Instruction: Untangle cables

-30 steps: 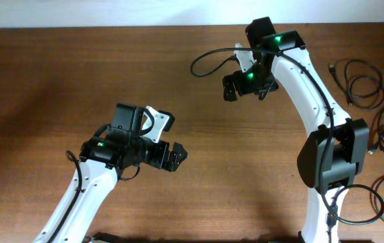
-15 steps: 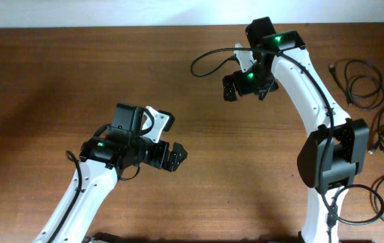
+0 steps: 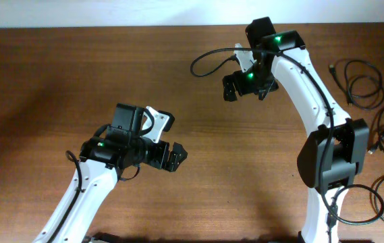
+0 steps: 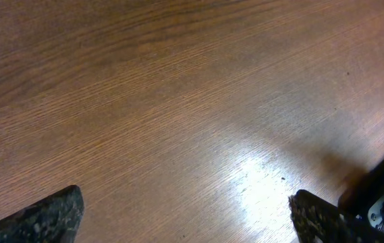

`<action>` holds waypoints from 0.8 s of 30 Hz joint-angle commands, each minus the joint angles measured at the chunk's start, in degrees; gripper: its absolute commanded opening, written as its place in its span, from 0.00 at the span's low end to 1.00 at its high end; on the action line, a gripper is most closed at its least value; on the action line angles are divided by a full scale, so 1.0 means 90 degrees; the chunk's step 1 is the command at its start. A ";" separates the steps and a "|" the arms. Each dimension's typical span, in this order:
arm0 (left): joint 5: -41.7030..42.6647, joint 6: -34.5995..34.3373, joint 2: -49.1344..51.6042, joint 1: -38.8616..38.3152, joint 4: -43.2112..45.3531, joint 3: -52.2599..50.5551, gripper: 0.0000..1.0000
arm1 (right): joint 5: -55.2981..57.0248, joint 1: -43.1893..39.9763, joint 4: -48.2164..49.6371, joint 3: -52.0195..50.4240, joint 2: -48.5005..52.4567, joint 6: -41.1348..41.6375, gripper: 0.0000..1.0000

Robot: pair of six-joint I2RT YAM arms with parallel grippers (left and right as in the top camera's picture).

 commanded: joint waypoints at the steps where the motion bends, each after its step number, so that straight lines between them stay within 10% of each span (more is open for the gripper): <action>1: 0.0066 -0.0036 -0.0102 -0.0002 -0.0015 0.0109 0.99 | 0.0102 0.0002 0.0005 -0.0058 0.0017 0.0049 0.99; 24: -0.0935 0.0083 -0.1486 -0.0002 0.0974 -0.1416 0.99 | 0.0102 0.0002 0.0005 -0.0058 0.0017 0.0049 0.99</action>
